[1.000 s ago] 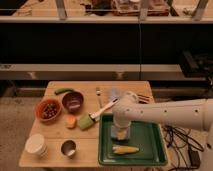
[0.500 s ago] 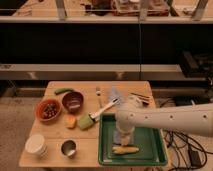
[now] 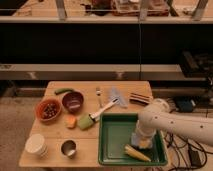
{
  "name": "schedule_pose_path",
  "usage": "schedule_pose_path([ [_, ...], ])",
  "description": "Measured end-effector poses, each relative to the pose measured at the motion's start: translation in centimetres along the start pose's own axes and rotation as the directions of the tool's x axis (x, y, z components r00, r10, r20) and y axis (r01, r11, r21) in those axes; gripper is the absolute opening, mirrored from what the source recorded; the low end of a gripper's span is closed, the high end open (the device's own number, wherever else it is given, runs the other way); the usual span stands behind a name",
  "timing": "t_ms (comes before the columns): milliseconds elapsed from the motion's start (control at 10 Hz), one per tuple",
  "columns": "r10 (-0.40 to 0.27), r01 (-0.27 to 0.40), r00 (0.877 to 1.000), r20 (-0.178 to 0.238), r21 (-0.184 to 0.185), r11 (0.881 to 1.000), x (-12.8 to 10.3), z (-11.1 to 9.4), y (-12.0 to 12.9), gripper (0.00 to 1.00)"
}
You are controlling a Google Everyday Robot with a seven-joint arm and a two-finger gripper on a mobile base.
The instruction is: Wipe tray with sponge
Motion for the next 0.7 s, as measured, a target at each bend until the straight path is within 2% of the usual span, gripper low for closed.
schedule_pose_path([
  [200,0.044,-0.044,0.999,-0.005,0.015,0.999,1.6,-0.1,-1.4,0.31],
  [400,0.043,-0.043,0.999,-0.013,0.026,0.999,1.5,-0.1,-3.3,0.31],
  [600,0.035,-0.035,0.999,-0.009,0.033,0.999,-0.7,0.2,-4.6,0.31],
  [700,0.022,-0.022,1.000,-0.006,0.036,0.999,-2.7,0.5,-5.1,0.31],
])
